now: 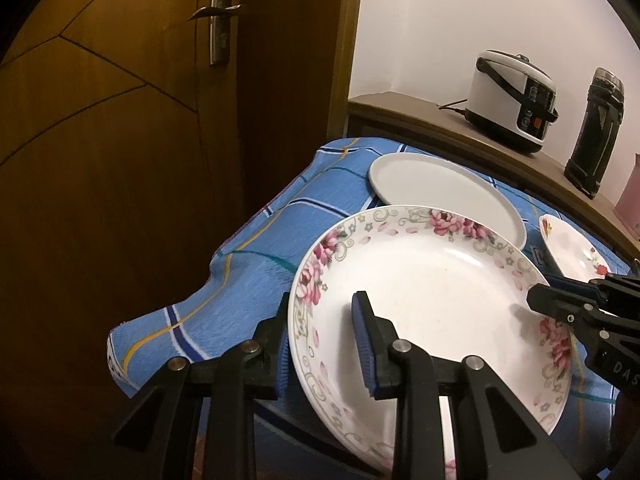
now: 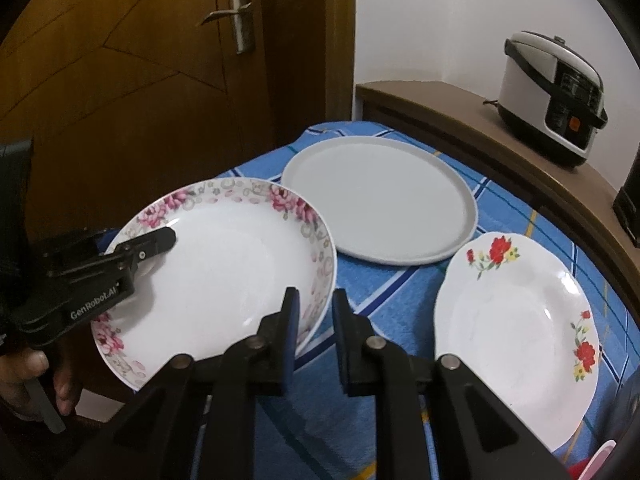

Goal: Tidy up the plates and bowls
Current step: 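Lift the pink-floral plate with the left tool over the plain white plate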

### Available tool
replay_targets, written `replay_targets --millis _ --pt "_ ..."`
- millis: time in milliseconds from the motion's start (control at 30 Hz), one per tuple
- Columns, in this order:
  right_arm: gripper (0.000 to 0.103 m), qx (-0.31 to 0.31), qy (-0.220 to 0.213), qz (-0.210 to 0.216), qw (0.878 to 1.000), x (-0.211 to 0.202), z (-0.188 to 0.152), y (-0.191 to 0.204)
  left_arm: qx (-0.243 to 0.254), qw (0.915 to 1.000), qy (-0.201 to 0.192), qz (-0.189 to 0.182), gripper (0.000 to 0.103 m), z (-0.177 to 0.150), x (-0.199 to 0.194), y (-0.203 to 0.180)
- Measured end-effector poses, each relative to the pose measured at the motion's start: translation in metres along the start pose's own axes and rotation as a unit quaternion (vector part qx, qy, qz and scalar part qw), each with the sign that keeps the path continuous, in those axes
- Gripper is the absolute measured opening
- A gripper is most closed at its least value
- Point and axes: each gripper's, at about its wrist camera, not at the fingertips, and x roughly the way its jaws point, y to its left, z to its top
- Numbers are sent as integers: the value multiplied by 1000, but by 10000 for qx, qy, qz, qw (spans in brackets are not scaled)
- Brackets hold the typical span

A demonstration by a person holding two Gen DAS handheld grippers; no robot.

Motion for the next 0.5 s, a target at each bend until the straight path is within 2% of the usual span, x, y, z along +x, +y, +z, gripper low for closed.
replay_targets --millis 500 --pt "16 143 -327 -11 9994 -10 18 -12 43 9997 -238 -42 31 23 -2 -7"
